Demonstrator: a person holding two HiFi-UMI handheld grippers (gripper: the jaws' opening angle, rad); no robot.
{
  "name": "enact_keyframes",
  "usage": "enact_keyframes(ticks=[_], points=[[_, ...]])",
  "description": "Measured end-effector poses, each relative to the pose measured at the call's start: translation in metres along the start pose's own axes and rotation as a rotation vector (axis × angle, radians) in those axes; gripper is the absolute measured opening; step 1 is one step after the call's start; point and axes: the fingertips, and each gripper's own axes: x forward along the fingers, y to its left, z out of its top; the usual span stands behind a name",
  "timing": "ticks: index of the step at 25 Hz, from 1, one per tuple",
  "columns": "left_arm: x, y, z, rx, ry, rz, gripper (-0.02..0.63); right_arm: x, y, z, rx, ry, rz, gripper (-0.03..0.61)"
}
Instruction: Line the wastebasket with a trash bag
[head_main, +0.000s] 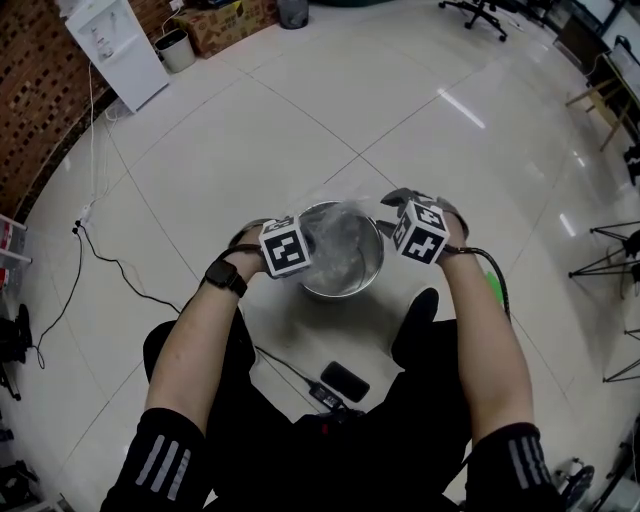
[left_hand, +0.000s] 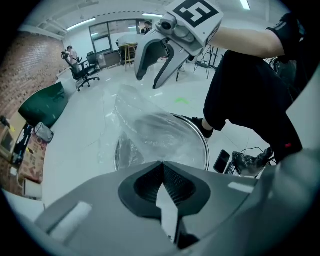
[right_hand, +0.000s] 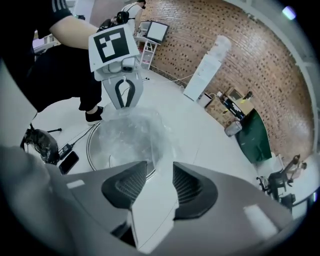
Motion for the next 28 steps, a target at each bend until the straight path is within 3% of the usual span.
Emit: enact_keyframes(ticks=[8,9,10,11,12,21,28], points=[[-0.011,-0.008,0.019,0.051,-0.049,-0.014,-0.006,0.024,0.005,0.014,-0.025,-0.032,0.011,0.190],[-0.011,-0.011,0.021,0.062,-0.054,-0.023,-0.006,0.027,0.007,0.012,-0.034,-0.021,0.016,0.178],[-0.011,-0.016,0.023,0.073,-0.058,-0.034,-0.006,0.028,0.010,0.009,-0.041,-0.008,0.034,0.121],[-0.010,-0.019,0.024,0.085,-0.060,-0.044,-0.006,0.028,0.015,0.006,-0.043,0.002,0.063,0.026],[-0.008,-0.023,0.025,0.096,-0.061,-0.051,-0.005,0.026,0.021,0.001,-0.039,0.012,0.102,0.008],[0.003,-0.073,0.020,0.215,-0.026,-0.182,-0.003,-0.005,0.064,-0.047,0.047,0.053,0.355,0.006],[0.019,-0.106,0.006,0.279,0.038,-0.242,0.034,0.021,0.126,-0.087,0.074,0.178,0.564,0.006]])
